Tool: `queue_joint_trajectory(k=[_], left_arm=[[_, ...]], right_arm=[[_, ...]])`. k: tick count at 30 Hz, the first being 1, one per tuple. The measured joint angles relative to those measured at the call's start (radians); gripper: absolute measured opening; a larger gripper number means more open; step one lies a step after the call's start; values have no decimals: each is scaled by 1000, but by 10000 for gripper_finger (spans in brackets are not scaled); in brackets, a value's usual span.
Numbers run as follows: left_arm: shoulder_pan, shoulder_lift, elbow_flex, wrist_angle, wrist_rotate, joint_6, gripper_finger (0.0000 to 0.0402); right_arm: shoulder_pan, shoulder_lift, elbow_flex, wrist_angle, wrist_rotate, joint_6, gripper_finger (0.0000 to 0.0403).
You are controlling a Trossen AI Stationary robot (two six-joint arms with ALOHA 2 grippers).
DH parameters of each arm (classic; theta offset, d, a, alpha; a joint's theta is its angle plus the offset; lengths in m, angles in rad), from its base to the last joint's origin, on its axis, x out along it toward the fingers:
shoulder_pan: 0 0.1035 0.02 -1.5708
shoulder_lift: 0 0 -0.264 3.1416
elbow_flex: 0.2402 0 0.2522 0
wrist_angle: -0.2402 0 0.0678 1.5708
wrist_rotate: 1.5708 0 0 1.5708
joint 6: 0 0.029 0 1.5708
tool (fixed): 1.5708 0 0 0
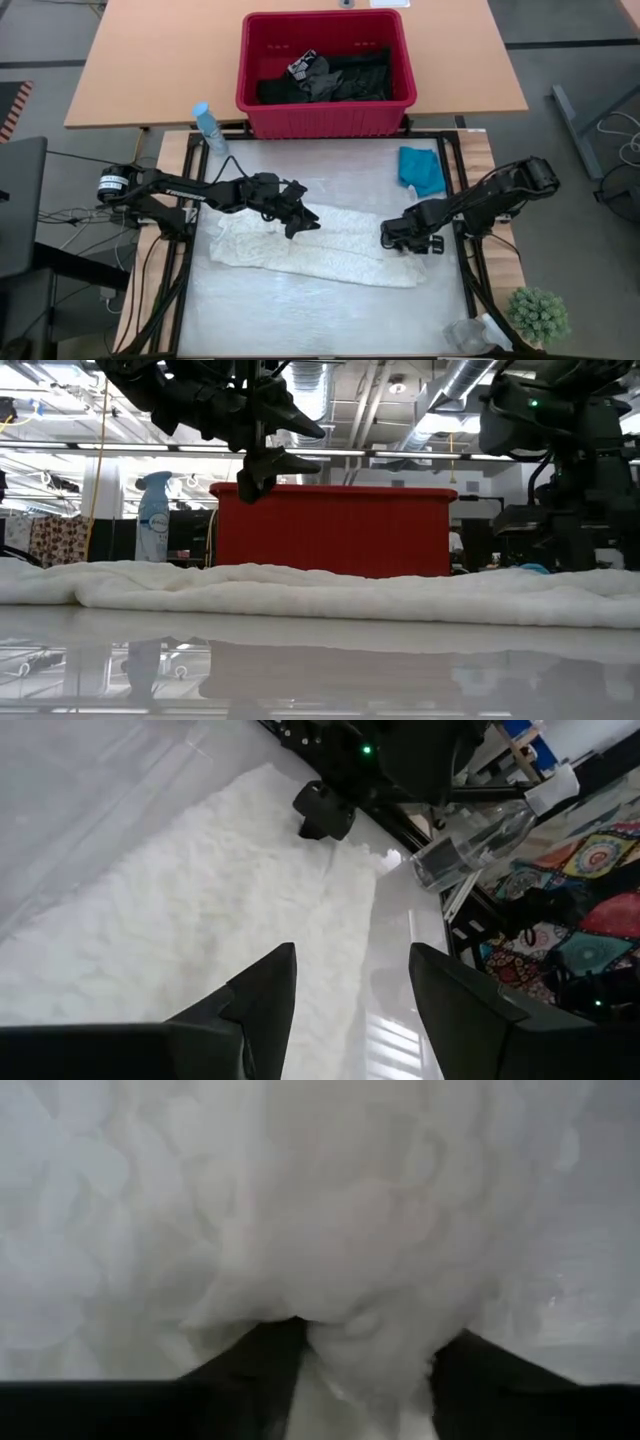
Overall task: Fold laundry
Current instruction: Fold the white shirt
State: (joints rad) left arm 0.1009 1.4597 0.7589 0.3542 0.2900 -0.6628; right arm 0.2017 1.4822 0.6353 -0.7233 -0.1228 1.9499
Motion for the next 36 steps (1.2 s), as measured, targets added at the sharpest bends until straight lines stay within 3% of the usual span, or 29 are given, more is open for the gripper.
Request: queue_joint_trajectory(k=[7, 17, 36], left_arm=[[0, 0, 0, -8, 0, 27, 187], [0, -1, 0, -87, -82, 122, 187], [-1, -1, -24, -217, -99, 269, 161]], right_arm=[[-22, 1, 2, 6, -11, -23, 33], [-12, 2, 146, -174, 88, -97, 30], [-15, -3, 442, -216, 254, -173, 30]])
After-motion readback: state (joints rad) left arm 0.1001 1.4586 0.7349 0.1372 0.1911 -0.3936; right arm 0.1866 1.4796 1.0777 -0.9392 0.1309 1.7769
